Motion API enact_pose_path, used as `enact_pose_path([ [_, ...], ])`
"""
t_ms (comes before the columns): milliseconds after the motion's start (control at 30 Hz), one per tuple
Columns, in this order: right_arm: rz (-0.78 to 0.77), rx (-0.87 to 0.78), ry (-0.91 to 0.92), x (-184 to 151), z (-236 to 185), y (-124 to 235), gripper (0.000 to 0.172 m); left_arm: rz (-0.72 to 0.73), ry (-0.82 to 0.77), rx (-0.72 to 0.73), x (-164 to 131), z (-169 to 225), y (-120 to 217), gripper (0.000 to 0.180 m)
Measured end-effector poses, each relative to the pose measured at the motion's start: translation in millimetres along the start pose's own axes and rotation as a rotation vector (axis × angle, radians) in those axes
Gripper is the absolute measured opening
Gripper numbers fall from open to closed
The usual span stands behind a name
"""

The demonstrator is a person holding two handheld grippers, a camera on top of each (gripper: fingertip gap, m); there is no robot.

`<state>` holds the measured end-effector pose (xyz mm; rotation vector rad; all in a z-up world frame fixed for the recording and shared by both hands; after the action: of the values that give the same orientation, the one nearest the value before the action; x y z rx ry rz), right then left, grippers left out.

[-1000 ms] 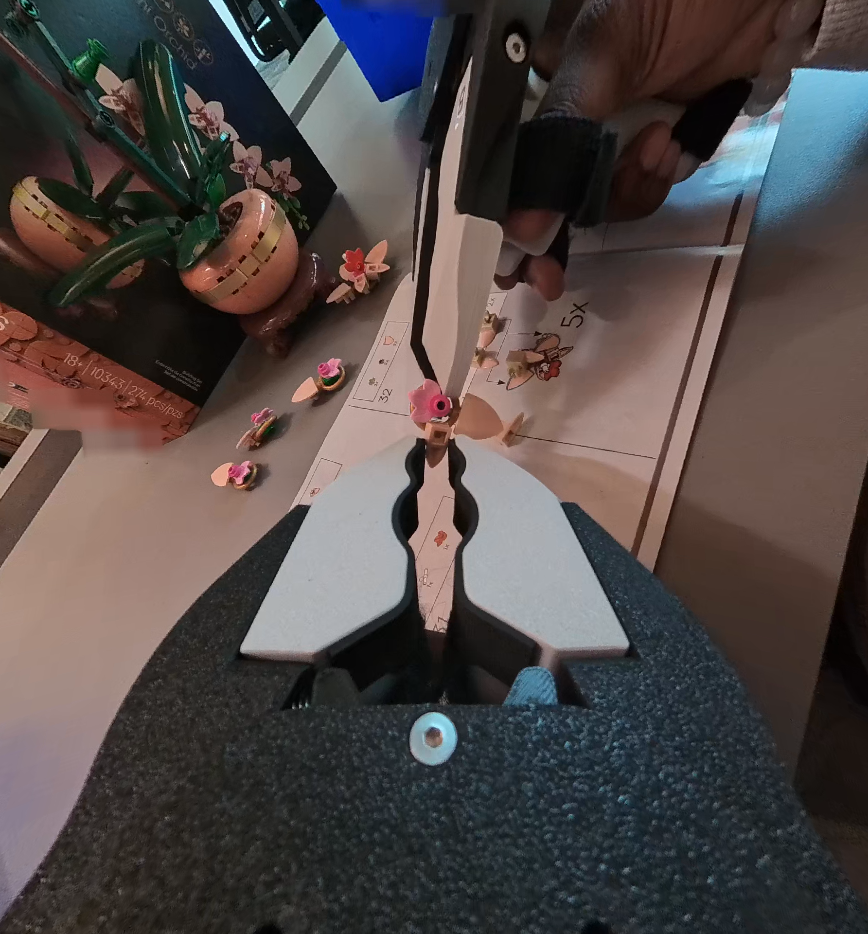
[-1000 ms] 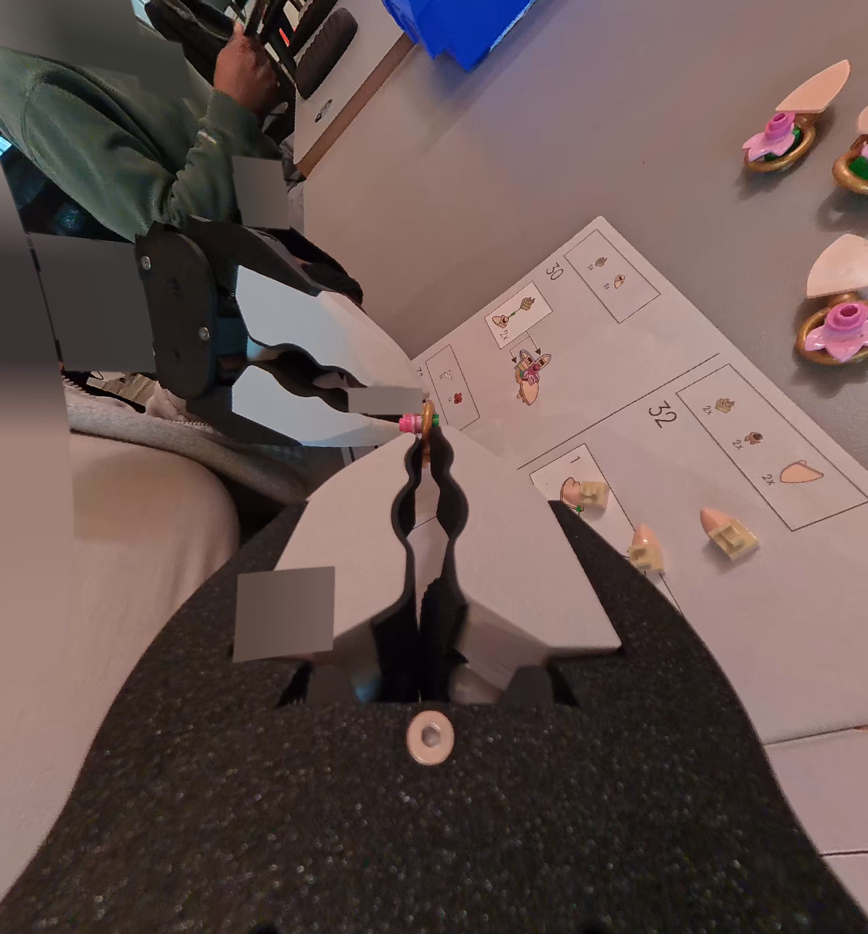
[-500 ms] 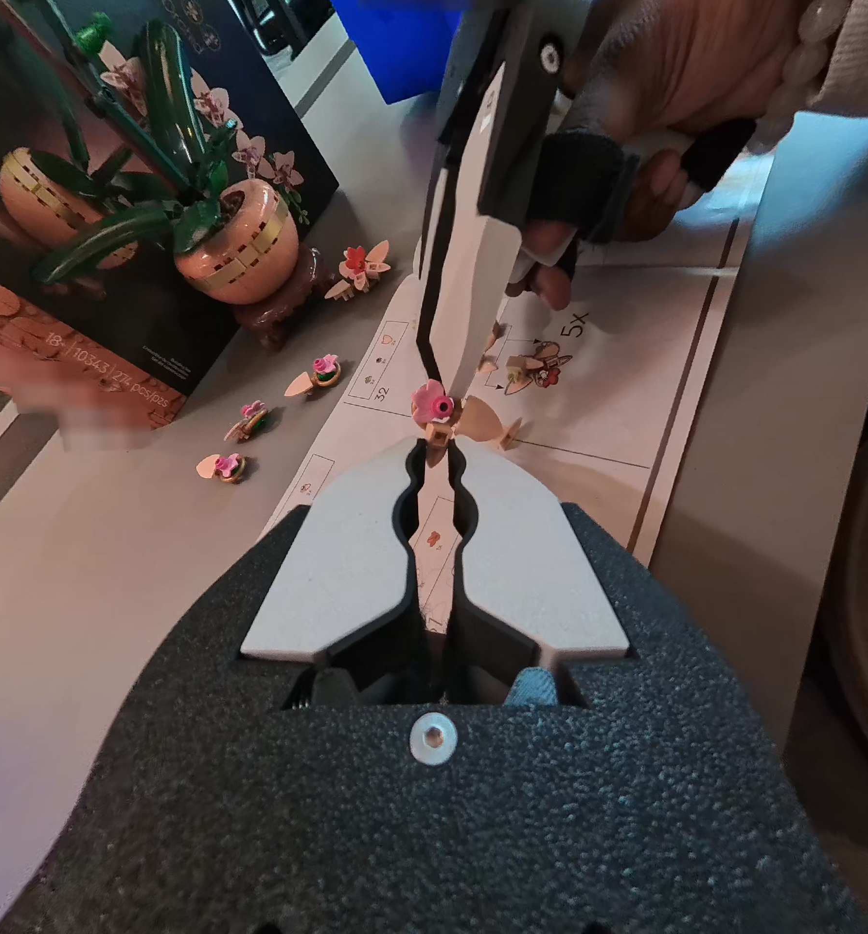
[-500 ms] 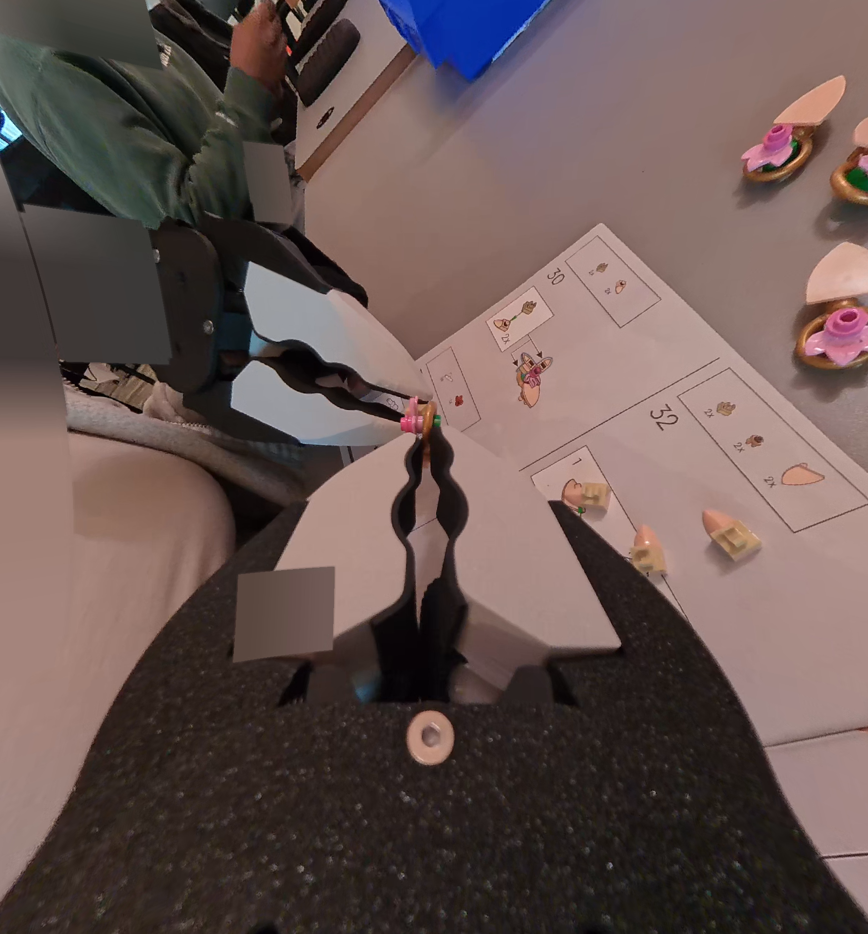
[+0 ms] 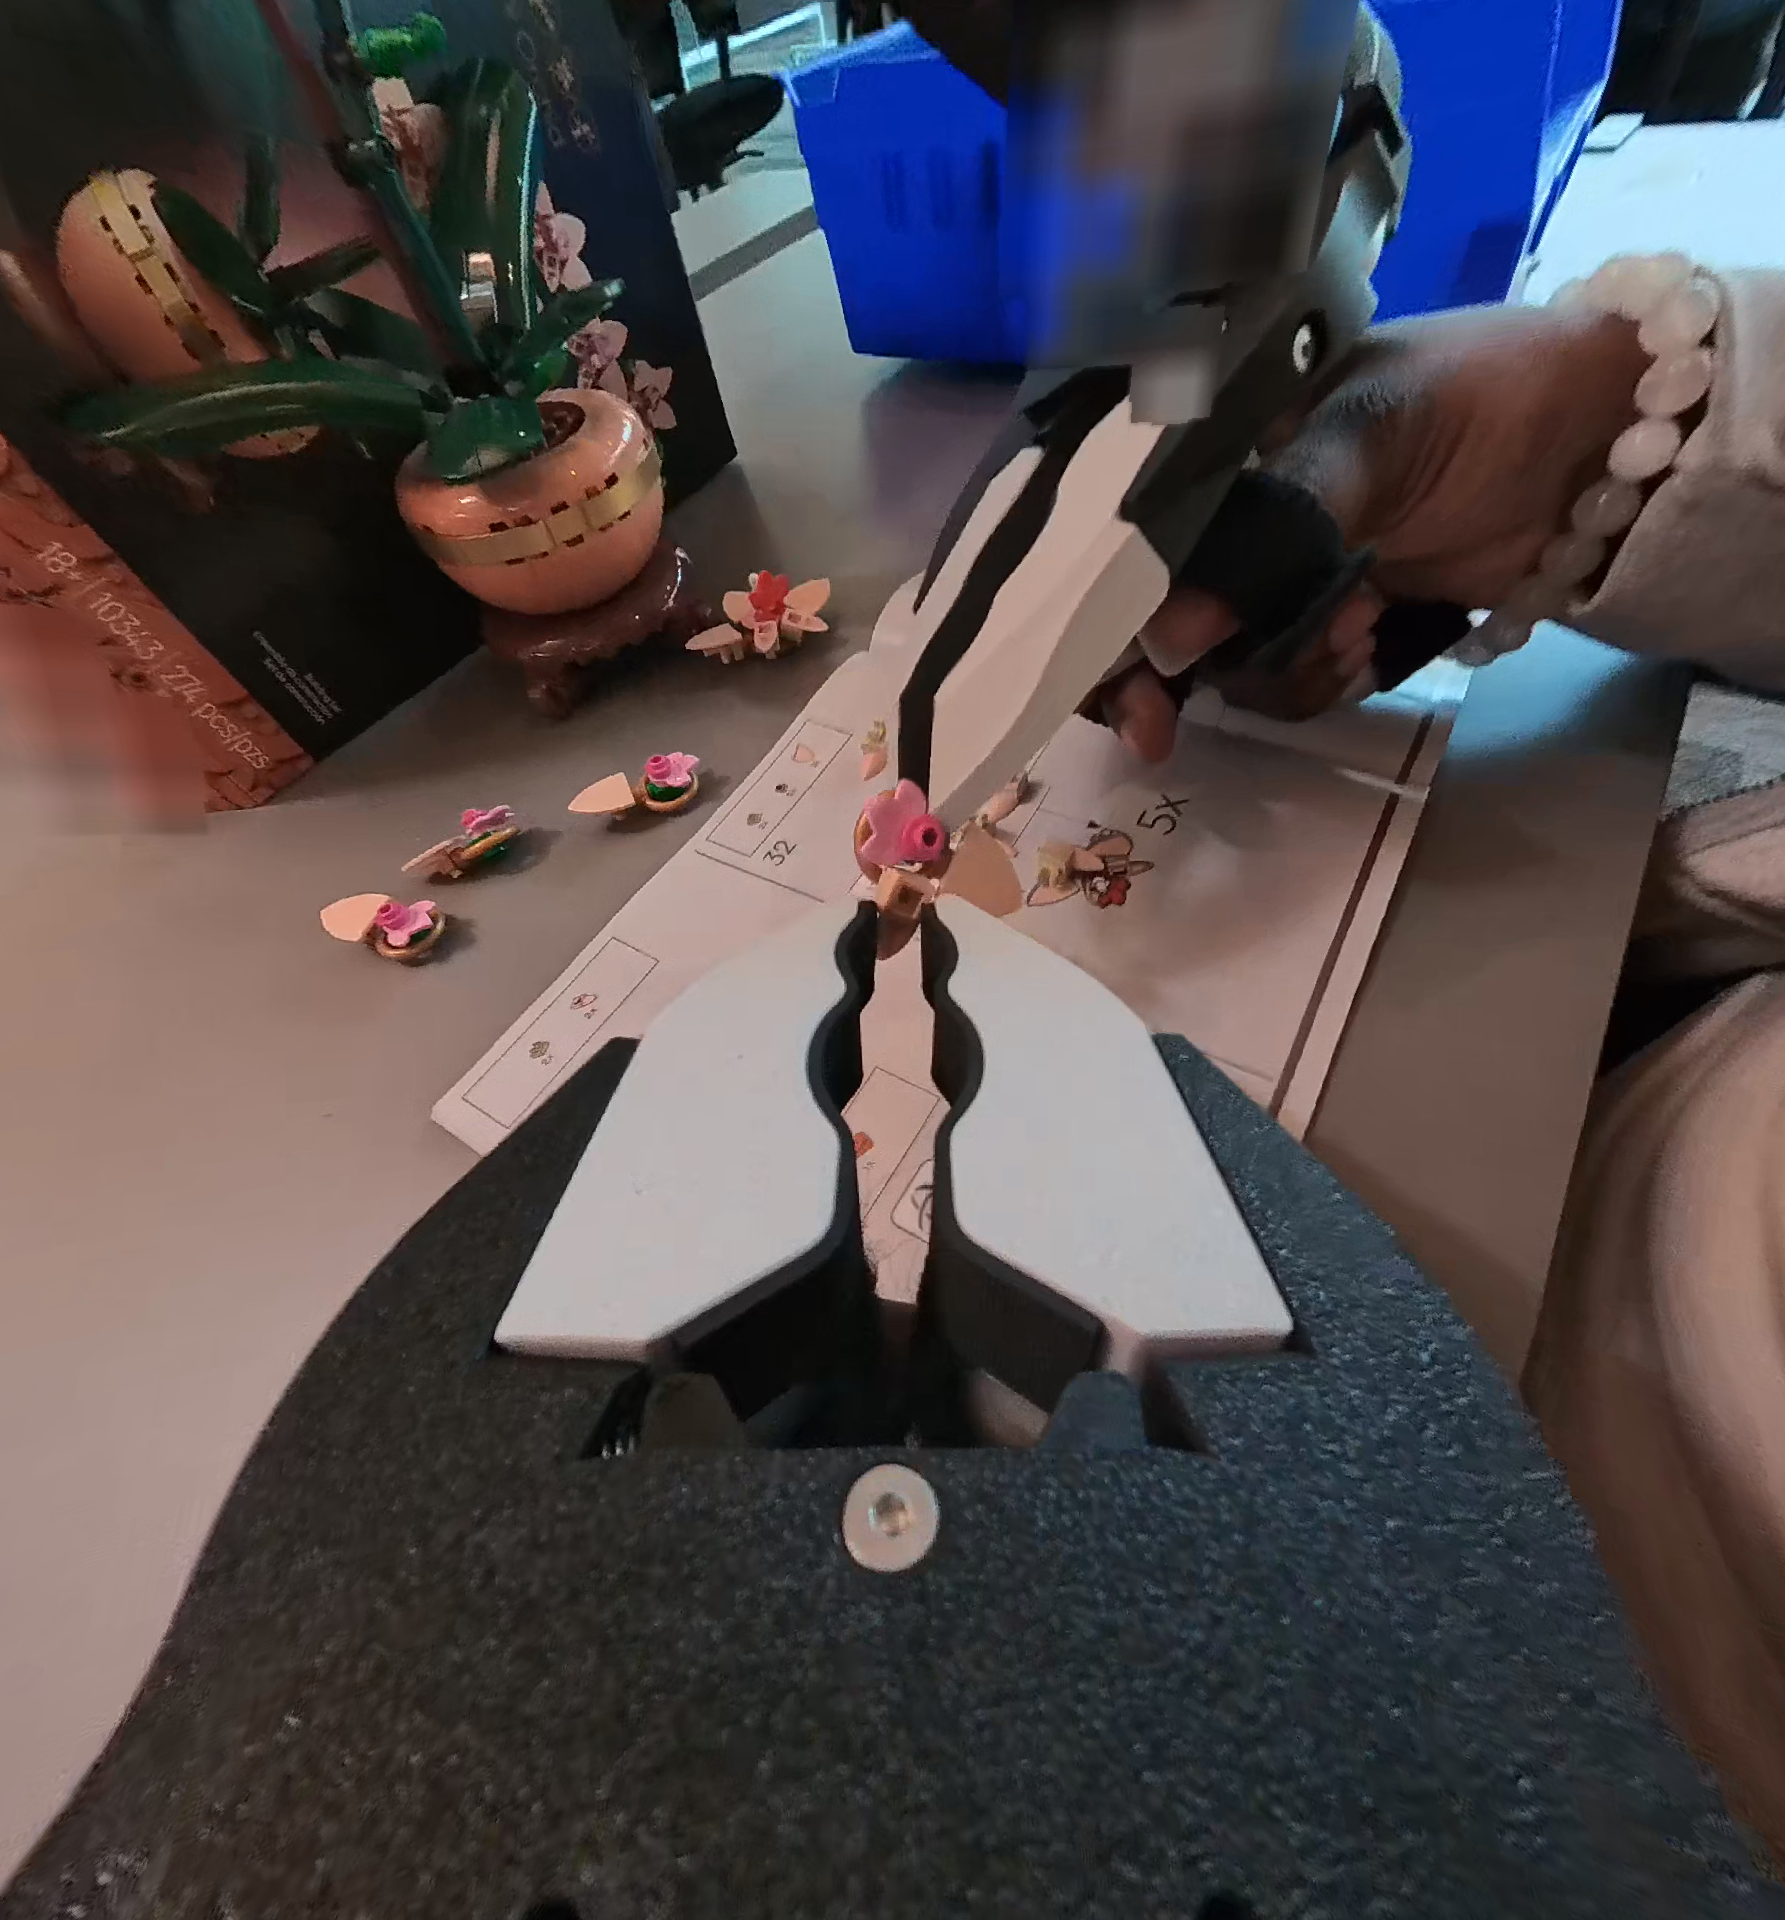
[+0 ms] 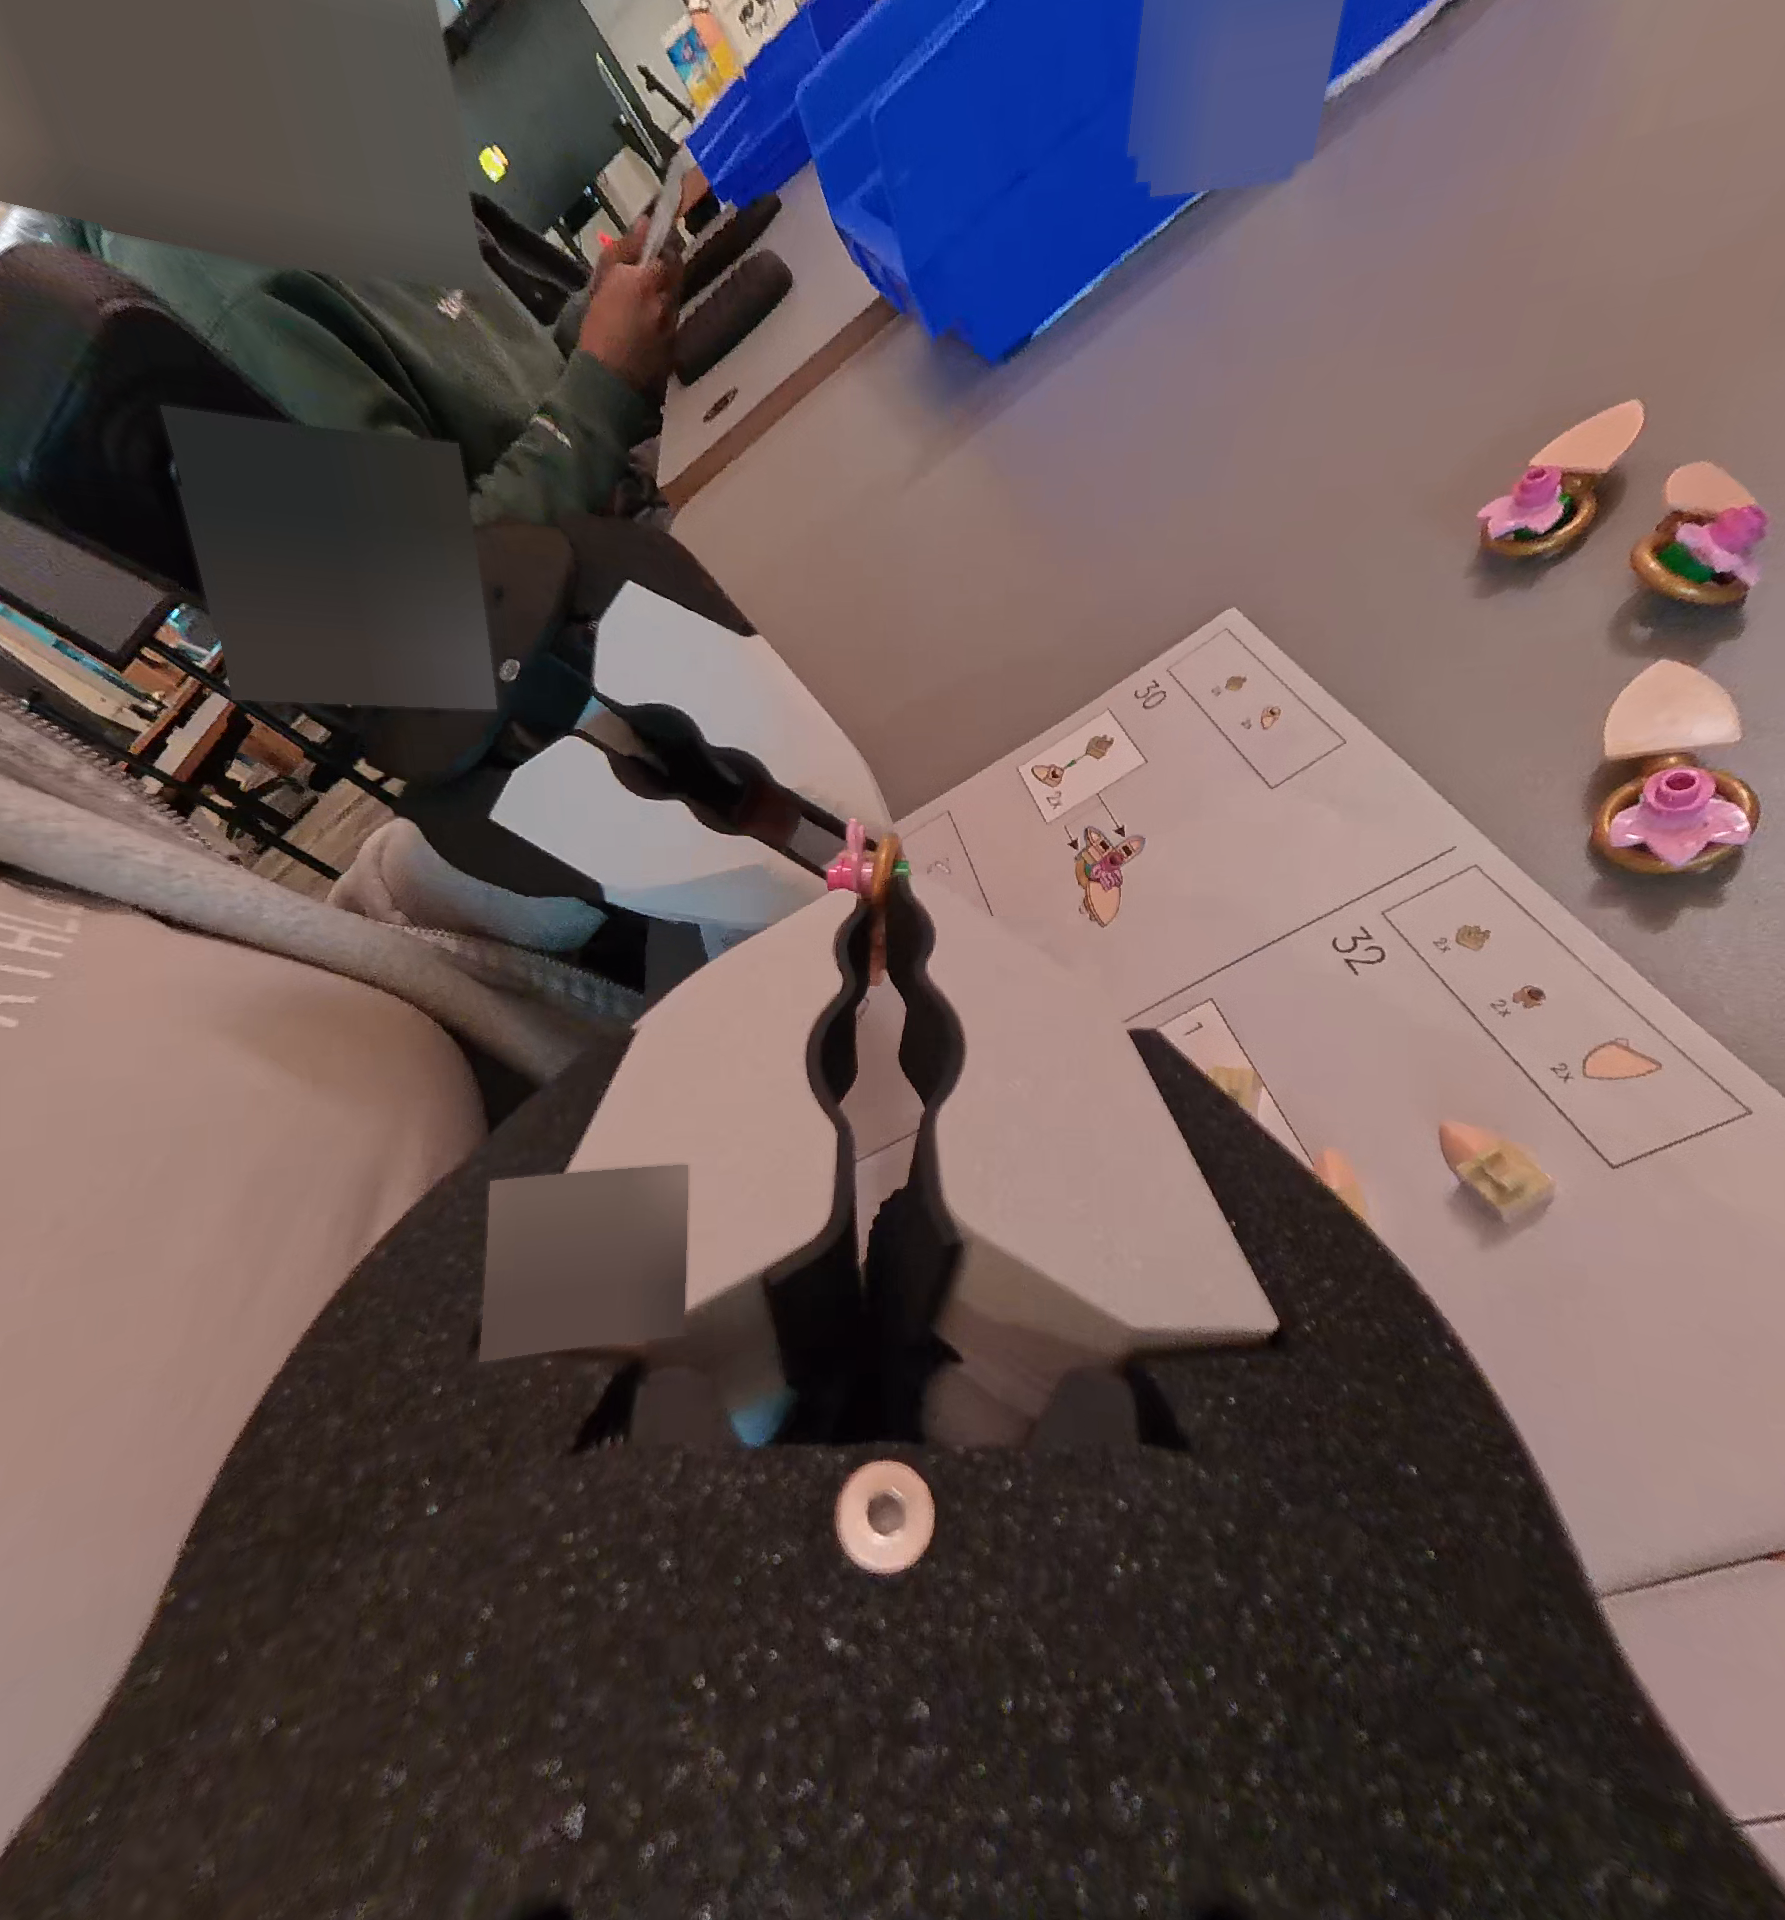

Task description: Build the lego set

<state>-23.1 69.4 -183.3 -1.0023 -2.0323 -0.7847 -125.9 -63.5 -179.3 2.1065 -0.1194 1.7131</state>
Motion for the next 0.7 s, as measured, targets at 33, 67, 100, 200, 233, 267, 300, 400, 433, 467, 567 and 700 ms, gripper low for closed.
enact_pose_path([
  [33, 0.01, 0.005, 0.0, 1, 0, 0, 0.001, 0.015, 0.021, -0.009, 1, -1, 1, 0.008],
  [67, 0.02, 0.01, 0.002, 1, -1, 1, 0.001, 0.032, 0.045, -0.016, 2, -1, 2, 0.008],
  [100, 0.031, 0.02, 0.004, 2, -1, 2, 0.001, 0.049, 0.072, -0.026, 2, -2, 3, 0.008],
  [200, 0.036, 0.012, 0.008, 0, -1, 2, 0.001, 0.124, 0.159, -0.056, 6, -4, 6, 0.007],
  [233, 0.036, 0.022, 0.01, -1, -2, 2, 0.001, 0.146, 0.189, -0.064, 7, -5, 7, 0.007],
  [267, 0.055, 0.044, 0.001, -1, -4, 2, 0.001, 0.158, 0.205, -0.06, 7, -6, 8, 0.008],
  [300, 0.072, 0.049, -0.013, 0, -4, 3, 0.001, 0.148, 0.202, -0.048, 7, -8, 9, 0.008],
  [400, 0.079, 0.022, -0.036, 0, 1, 6, 0.001, -0.014, 0.114, 0.026, 0, -13, 10, 0.008],
  [433, 0.083, 0.019, -0.042, 0, 2, 7, 0.001, -0.084, 0.09, 0.023, -4, -13, 9, 0.008],
  [467, 0.086, 0.018, -0.05, 0, 3, 7, 0.001, -0.156, 0.073, 0.014, -7, -12, 7, 0.008],
  [567, 0.089, 0.027, -0.077, 0, 5, 6, 0.001, -0.312, 0.029, -0.034, -17, -7, -4, 0.013],
  [700, 0.089, 0.04, -0.089, 1, 5, 7, 0.001, -0.319, 0.059, -0.066, -16, -5, -10, 0.023],
])
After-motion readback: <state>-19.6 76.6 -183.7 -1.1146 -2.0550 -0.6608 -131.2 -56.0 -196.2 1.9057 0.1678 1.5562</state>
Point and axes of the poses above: each gripper's, where its closed fingertips meet, y back along the fingers, x out of its top, z = x × y across the jaws, the point moved 9 cm from there along y, back along the fingers, and after that the axes turned 6 degrees about z, right-handed, at the moved point
